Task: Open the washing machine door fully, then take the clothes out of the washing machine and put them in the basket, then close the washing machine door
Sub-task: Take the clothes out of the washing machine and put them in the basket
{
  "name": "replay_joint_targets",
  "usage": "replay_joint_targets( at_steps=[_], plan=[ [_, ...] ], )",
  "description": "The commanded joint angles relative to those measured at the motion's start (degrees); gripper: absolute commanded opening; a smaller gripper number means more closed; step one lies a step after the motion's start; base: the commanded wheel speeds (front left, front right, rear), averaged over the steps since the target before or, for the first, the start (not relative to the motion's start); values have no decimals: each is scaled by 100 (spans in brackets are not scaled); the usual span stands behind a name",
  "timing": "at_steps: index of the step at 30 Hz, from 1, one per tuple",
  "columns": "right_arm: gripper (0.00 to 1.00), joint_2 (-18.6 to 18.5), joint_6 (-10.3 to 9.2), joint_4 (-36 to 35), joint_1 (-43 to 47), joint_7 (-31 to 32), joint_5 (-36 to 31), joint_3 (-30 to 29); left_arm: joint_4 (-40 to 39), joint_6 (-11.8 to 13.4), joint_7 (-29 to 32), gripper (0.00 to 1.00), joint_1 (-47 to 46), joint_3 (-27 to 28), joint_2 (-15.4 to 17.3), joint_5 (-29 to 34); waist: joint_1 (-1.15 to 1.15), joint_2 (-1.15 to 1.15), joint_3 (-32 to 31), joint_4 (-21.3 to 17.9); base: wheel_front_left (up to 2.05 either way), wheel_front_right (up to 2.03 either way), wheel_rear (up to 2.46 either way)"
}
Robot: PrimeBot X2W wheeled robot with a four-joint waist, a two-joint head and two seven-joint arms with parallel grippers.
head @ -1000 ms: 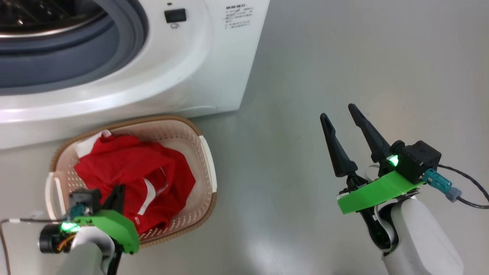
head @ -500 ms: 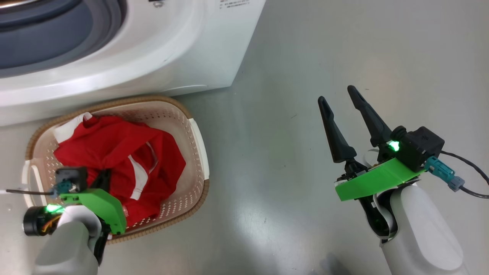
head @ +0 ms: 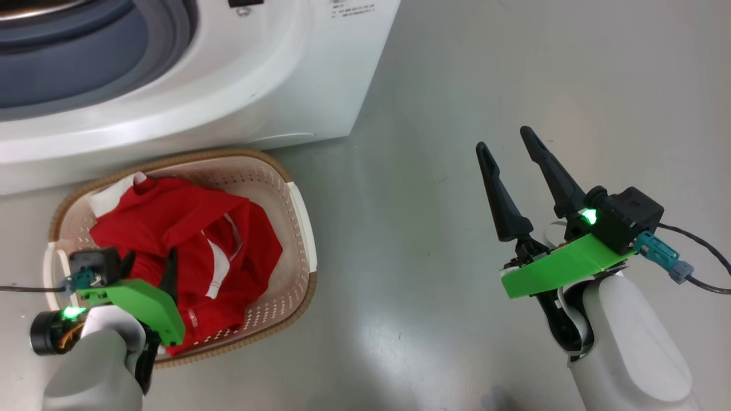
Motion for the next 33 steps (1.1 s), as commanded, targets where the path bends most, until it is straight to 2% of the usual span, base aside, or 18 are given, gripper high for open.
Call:
replay_joint_targets(
  at_steps=[1, 16, 33],
  plan=[
    [100, 46, 9, -103, 94, -27, -52, 102, -117, -16, -53, 100, 129, 114, 222, -106, 0, 0, -78, 39, 0, 0, 0],
    [100, -99, 9, 58, 404, -27, 56, 114, -1303, -16, -53, 100, 752, 465, 381, -363, 0, 0, -872, 244, 0, 0, 0],
    [100, -325, 9, 201, 813, -27, 252, 156, -2840, -16, -53, 100, 1703, 1516, 270, 217, 0, 0, -1892, 380, 0, 0, 0]
  ],
)
